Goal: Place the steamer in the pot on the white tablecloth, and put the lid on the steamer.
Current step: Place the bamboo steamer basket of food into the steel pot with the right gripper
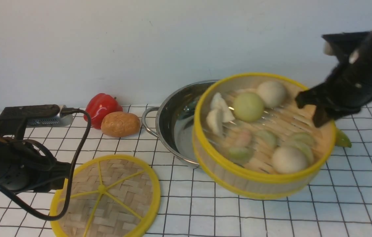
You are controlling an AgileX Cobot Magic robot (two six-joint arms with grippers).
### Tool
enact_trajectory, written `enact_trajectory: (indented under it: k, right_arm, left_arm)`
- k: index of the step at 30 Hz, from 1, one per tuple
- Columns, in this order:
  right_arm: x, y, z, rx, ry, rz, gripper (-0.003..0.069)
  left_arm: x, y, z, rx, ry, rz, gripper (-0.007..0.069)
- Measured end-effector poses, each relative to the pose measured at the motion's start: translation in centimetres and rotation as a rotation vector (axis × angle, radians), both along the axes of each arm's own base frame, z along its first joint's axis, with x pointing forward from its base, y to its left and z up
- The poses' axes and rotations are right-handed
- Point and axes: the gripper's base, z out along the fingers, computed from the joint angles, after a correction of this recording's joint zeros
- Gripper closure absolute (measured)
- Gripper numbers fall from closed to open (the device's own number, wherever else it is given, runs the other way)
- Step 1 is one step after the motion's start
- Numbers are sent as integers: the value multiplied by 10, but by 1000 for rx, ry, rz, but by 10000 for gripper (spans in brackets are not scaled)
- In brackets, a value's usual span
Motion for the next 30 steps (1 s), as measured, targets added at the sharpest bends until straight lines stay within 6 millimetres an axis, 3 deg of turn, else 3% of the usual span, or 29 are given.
enact_trajectory:
  k: [1,2,6,11,24,30]
  right_arm:
    - [4,3,4,4,-16,1,603]
    - [25,17,-3,-1,-15,18,603]
    - [68,42,-12,18,-87,32,603]
    - [97,52,-25,32,-126,27,603]
    - [115,53,-94,-64,-20,34,603]
    - [117,54,-98,-57,-19,28,603]
  left_arm:
    - [0,0,0,0,0,0,382]
    - [0,0,0,0,0,0,382]
    - [0,0,0,0,0,0,382]
    - [0,0,0,0,0,0,382]
    - [0,-1,0,-13,-1,6,382]
    - [0,-1,0,-14,-1,6,382]
